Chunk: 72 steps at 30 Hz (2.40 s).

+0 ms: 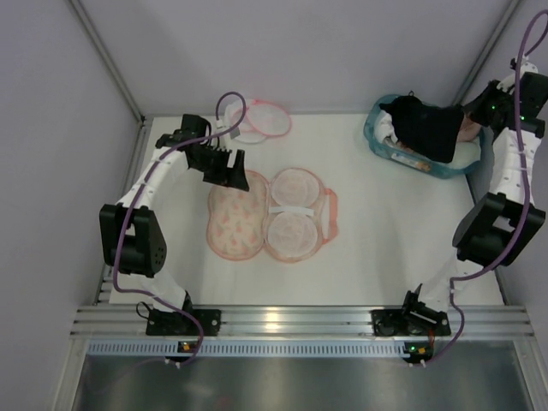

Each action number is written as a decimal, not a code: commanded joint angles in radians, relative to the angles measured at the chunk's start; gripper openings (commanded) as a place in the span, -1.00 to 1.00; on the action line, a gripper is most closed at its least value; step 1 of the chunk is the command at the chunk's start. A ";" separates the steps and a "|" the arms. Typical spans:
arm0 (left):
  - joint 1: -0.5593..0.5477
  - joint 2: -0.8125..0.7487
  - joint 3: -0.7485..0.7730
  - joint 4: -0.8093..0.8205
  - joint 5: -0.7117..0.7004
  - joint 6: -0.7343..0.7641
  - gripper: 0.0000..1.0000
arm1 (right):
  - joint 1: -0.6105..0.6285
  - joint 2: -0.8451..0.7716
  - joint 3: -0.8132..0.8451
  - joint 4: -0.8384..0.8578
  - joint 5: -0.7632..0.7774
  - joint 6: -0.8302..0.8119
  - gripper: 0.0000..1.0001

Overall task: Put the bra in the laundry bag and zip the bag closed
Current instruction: Pick up the bra from the bin, then place the bra in the laundry bag.

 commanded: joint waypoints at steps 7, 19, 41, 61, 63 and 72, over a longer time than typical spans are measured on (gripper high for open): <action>0.002 -0.082 0.102 0.012 0.074 0.062 0.74 | 0.065 -0.184 -0.011 0.150 -0.259 0.203 -1.00; -0.096 -0.132 0.284 0.150 0.079 0.086 0.76 | 0.237 -0.252 -0.031 0.277 -0.325 0.470 -1.00; -0.927 -0.292 -0.082 0.859 -0.657 0.950 0.80 | 0.467 -0.351 -0.209 0.372 -0.148 0.821 -1.00; -0.923 -0.315 -0.030 0.816 -0.805 0.425 0.93 | 0.613 -0.358 -0.249 0.382 -0.223 0.672 -1.00; -0.842 -0.338 -0.012 0.761 -0.788 0.315 0.95 | 0.613 -0.358 -0.221 0.342 -0.248 0.578 -1.00; -0.500 -0.439 -0.074 0.683 -0.500 0.033 0.97 | 0.614 -0.445 -0.075 0.145 -0.380 0.170 -1.00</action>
